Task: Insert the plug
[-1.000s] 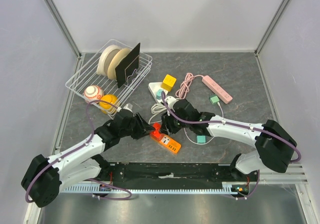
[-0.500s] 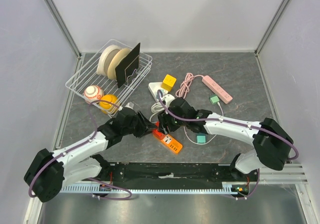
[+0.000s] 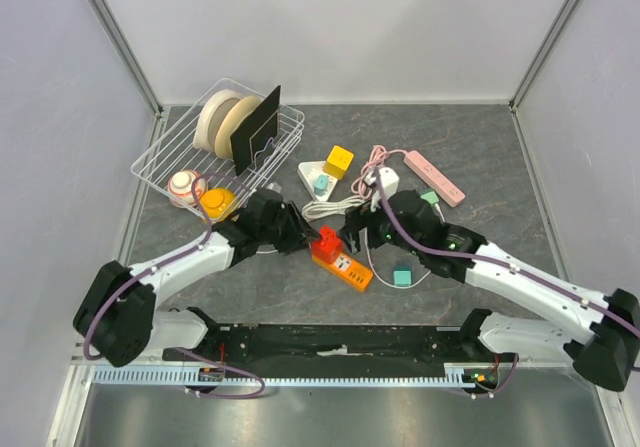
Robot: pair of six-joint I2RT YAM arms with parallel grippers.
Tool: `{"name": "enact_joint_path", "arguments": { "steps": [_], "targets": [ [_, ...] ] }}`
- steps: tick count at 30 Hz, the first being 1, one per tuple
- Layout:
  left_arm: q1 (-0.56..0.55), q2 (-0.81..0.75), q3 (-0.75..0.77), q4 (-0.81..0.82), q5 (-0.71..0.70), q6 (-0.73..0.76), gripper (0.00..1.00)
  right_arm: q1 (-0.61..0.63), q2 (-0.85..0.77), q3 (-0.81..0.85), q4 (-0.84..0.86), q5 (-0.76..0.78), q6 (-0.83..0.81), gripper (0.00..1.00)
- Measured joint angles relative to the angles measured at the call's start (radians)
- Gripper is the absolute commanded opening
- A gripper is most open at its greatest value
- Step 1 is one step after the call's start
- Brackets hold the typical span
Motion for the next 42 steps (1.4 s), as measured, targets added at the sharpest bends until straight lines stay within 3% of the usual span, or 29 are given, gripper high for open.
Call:
{"name": "enact_joint_path", "arguments": {
  "steps": [5,12,15,19,27,29,42],
  "targets": [
    [0.023,0.031,0.078,-0.071,-0.058,0.096,0.61,-0.061,-0.071,-0.031,-0.04,0.045,0.0,0.92],
    [-0.015,-0.138,0.08,-0.188,-0.147,0.174,0.62,-0.06,-0.056,-0.169,-0.098,-0.061,-0.001,0.86],
    [-0.043,-0.158,0.091,-0.199,-0.167,0.195,0.56,-0.06,-0.021,-0.219,-0.097,-0.099,0.0,0.8],
    [-0.108,-0.087,0.137,-0.212,-0.188,0.219,0.38,-0.06,0.016,-0.248,-0.082,-0.118,0.007,0.75],
    [-0.212,0.105,0.281,-0.247,-0.245,0.28,0.32,-0.06,0.025,-0.27,-0.011,-0.116,0.025,0.73],
    [-0.223,0.134,0.31,-0.264,-0.267,0.292,0.27,-0.06,0.025,-0.278,0.0,-0.116,0.027,0.72],
    [-0.37,0.31,0.484,-0.372,-0.447,0.315,0.22,-0.064,0.034,-0.31,0.033,-0.117,0.043,0.7]
  ]
}}
